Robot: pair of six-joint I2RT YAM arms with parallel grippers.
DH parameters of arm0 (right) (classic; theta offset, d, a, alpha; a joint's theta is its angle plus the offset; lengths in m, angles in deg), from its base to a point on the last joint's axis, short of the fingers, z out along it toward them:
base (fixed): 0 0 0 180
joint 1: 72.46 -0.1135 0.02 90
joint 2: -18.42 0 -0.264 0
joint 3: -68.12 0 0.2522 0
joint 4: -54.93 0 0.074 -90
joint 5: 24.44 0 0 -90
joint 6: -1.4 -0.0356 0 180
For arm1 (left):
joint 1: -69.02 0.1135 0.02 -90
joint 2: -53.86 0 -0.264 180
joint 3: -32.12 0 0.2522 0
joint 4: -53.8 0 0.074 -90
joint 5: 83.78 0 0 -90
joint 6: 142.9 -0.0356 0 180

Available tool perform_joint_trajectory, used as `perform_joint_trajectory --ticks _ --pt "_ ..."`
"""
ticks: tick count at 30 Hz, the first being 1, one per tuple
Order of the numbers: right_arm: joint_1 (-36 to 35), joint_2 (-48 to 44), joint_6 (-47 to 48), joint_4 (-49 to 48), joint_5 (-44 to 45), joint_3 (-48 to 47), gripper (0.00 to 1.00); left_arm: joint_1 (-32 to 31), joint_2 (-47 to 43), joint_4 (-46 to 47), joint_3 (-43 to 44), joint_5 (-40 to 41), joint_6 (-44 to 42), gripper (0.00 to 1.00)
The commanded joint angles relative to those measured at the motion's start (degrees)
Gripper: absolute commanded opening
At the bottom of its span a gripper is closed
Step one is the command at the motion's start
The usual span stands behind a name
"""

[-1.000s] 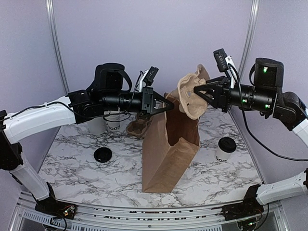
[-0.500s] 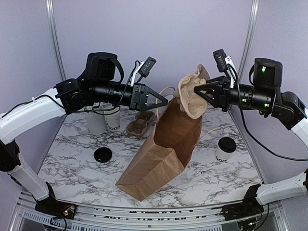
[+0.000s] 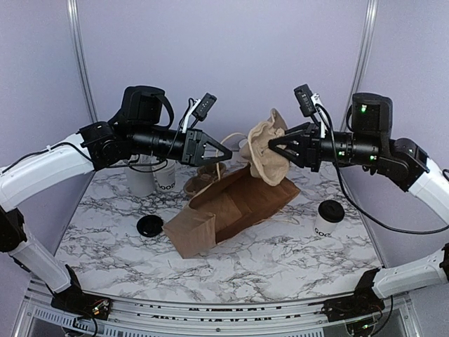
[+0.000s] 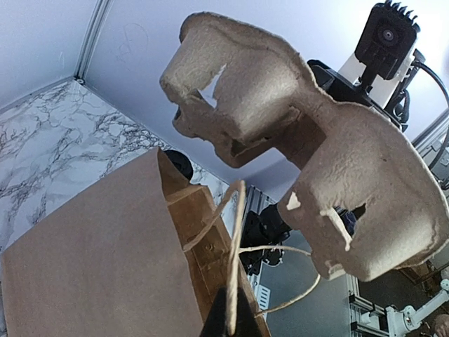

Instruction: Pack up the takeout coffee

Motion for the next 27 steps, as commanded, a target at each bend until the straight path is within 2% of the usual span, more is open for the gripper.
perform_joint_trajectory --ticks 1,10,19,27 --pt "0.35 1.61 -4.1 -4.34 -7.48 1.13 0.31 -0.14 -2.83 4.22 -2.56 1.28 1.69 0.0" --pt "0.39 -2.49 -10.11 -4.45 -8.79 2.27 0.31 -0.66 -5.61 9.17 -7.36 6.61 5.53 0.0" --pt "0.35 -3.94 -15.2 -7.27 -13.99 6.88 0.31 -1.97 -7.19 13.79 -9.74 11.45 8.36 0.0" --pt "0.35 -0.28 -15.95 -8.66 -16.46 8.17 0.31 -2.18 -7.22 16.34 -11.22 12.51 11.08 0.0"
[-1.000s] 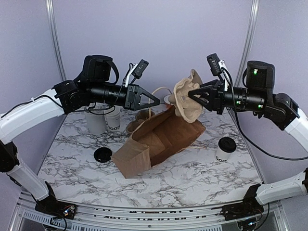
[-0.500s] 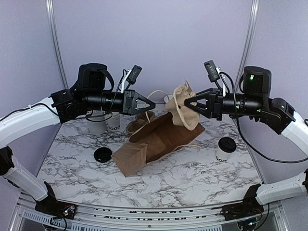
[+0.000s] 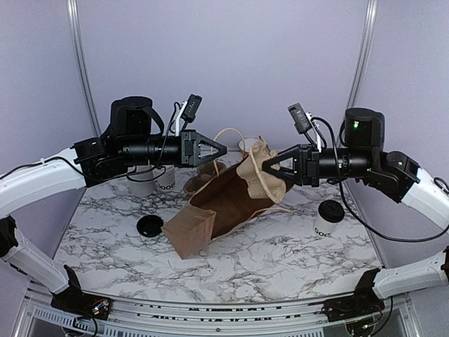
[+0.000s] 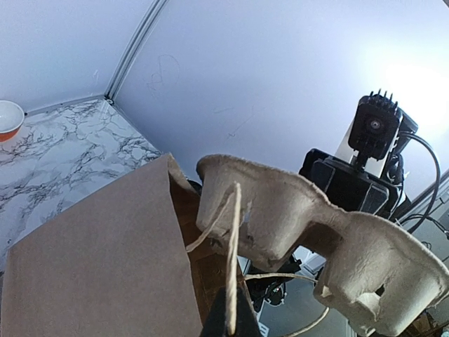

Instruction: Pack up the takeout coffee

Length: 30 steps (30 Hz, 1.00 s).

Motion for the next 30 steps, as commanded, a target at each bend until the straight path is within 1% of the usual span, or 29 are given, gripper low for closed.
perform_joint_trajectory --ticks 1,4,7,15,19,26,30 --pt "0.31 2.2 -0.95 -2.16 -1.75 -1.11 0.31 -0.2 -1.56 3.92 -0.35 1.96 2.17 0.0" --pt "0.3 4.26 -0.14 -0.01 -0.51 -2.46 0.31 -0.2 -1.26 4.35 -0.2 3.13 3.99 0.0" --pt "0.3 7.22 1.15 2.77 0.52 -5.29 0.31 0.31 -0.39 4.77 -0.04 3.78 8.0 0.0" --pt "0.3 15.9 6.21 12.98 5.91 -16.94 0.3 4.16 0.11 6.41 -1.45 2.44 22.45 0.0" --pt "0.3 20.7 8.65 17.53 7.04 -21.15 0.29 5.69 -0.06 10.9 -2.98 1.1 28.11 0.0" --pt "0.3 25.68 14.47 22.78 7.64 -25.54 0.28 7.44 -1.29 11.04 -5.36 -1.38 28.2 0.0" --pt "0.3 28.31 16.92 25.67 8.02 -28.8 0.27 9.54 -3.38 10.06 -8.17 -2.96 27.19 0.0"
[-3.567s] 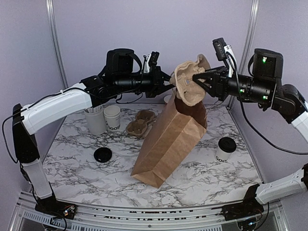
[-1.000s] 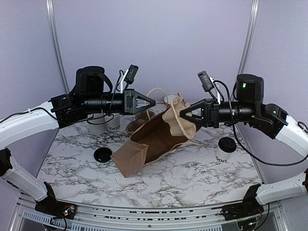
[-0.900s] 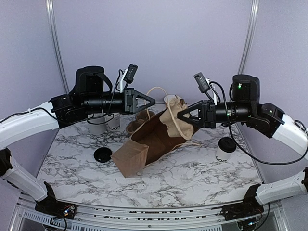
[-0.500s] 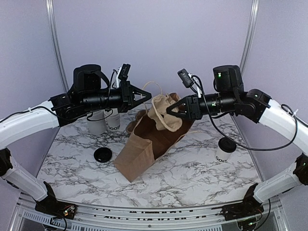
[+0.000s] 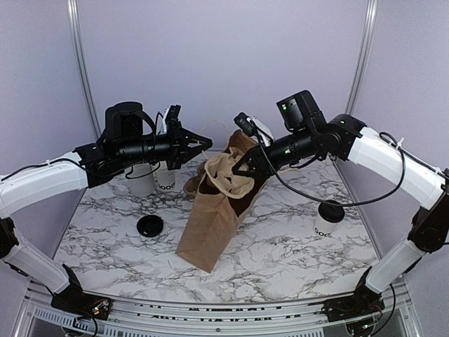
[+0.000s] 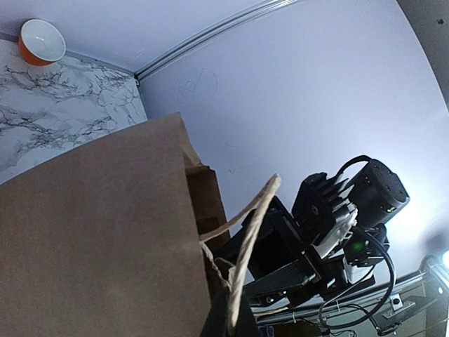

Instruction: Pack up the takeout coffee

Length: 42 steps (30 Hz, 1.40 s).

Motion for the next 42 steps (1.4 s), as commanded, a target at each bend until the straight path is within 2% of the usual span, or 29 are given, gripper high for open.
perform_joint_trajectory --ticks 1,13,21,28,36,42 --pt "0.26 1.86 4.72 4.73 1.21 -5.74 0.27 2.76 -3.52 0.21 -2.47 -2.95 -0.8 0.0" --pt "-1.03 9.14 8.78 10.21 6.83 -16.4 0.27 8.78 -3.74 -10.92 -0.16 -8.02 -10.41 0.0" --pt "-7.62 16.05 10.33 15.08 14.39 -23.73 0.24 10.3 -1.65 -13.72 1.32 -10.78 -14.42 0.0" --pt "-9.87 16.65 8.67 18.57 16.04 -24.73 0.23 11.5 -0.74 -14.31 2.15 -10.8 -16.01 0.0" --pt "-10.31 14.13 5.12 21.11 22.95 -22.66 0.22 11.78 -0.44 -14.52 3.22 -12.22 -17.31 0.0" --pt "-8.09 13.39 3.08 19.05 20.11 -23.35 0.22 11.78 -0.53 -15.18 3.16 -13.09 -18.52 0.0"
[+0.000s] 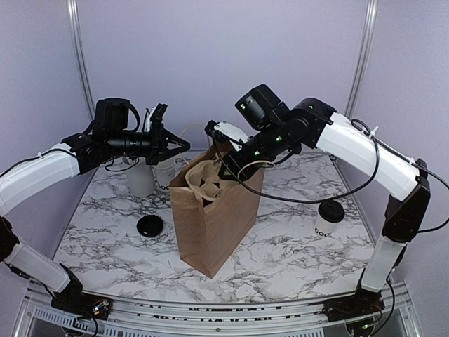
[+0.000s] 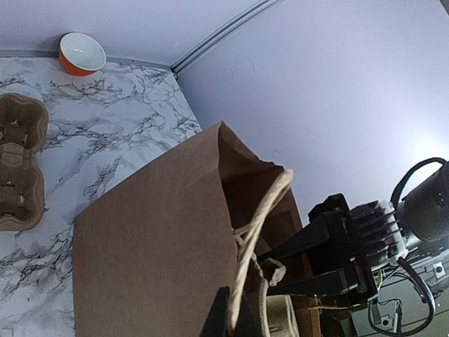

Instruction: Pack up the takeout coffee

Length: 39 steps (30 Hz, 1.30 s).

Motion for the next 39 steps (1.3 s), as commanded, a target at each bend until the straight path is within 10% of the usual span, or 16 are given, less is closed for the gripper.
perform_joint_trajectory --ticks 1,39 --pt "2.27 -2.05 -2.36 -0.4 -1.62 -0.73 0.22 0.32 0.33 -1.42 1.3 -1.53 -2.1 0.0" --pt "-0.08 3.61 -1.8 5.0 3.81 -3.51 0.24 0.13 0.44 -1.78 2.2 -1.19 -2.31 0.0"
